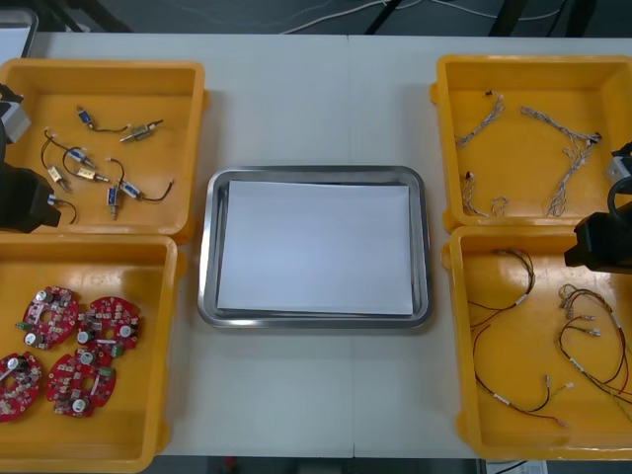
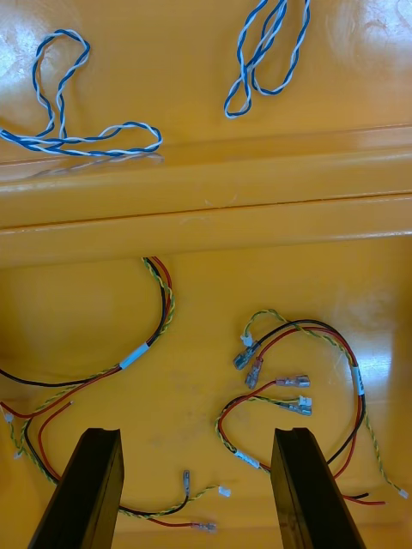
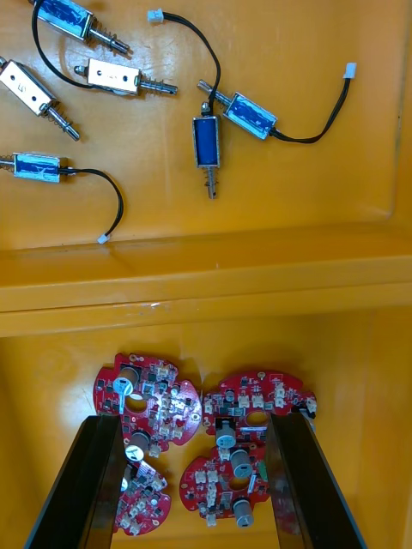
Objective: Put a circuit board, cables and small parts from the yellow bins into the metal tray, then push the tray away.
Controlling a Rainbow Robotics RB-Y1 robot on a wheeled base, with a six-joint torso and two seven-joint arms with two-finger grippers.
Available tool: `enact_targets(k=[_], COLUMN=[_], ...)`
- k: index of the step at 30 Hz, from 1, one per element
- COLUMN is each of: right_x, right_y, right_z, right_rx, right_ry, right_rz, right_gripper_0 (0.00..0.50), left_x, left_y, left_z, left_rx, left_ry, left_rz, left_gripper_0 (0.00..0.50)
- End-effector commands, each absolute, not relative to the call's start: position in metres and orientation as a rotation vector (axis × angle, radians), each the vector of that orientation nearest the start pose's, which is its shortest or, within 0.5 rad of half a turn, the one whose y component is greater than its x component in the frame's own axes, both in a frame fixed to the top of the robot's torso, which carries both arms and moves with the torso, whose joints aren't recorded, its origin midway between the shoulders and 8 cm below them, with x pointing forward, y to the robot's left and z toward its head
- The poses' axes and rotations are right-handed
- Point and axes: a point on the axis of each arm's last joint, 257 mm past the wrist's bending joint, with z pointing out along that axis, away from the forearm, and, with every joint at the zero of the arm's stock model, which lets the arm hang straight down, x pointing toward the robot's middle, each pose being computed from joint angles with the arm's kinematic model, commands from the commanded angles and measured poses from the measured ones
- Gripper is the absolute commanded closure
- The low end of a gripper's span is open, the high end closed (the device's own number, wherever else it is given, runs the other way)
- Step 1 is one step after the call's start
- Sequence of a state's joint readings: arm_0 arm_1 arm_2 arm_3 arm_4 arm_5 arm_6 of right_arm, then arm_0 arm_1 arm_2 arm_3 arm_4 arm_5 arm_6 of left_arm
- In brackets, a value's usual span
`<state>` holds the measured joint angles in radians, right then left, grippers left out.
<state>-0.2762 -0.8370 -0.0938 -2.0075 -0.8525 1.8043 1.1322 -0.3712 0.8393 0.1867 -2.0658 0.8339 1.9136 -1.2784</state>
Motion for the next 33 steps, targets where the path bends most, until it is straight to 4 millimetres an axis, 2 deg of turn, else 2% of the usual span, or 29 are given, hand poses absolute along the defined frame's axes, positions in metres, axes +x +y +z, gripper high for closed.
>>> enact_targets(k=[1, 30, 33], right_x=[0.4082, 0.4082, 0.4082], right_y=[-0.3580, -0.3580, -0.3580], right_z=[-0.1888, -0.1888, -0.1888], right_rx=[0.108, 0.108, 0.108], right_ry=[2.726, 2.726, 2.726], right_rz=[0.037, 0.037, 0.037], right_gripper_0=[0.000, 0.000, 0.000], left_x=[0.4151, 0.4151, 0.4151], left_y=[0.3776, 0.3776, 0.3776], left_z=[-0.1152, -0.1152, -0.1152], left_rx=[-0.072, -0.072, -0.072], left_ry=[2.620, 2.620, 2.620], left_rz=[0.092, 0.092, 0.092], left_gripper_0=[0.019, 0.019, 0.005])
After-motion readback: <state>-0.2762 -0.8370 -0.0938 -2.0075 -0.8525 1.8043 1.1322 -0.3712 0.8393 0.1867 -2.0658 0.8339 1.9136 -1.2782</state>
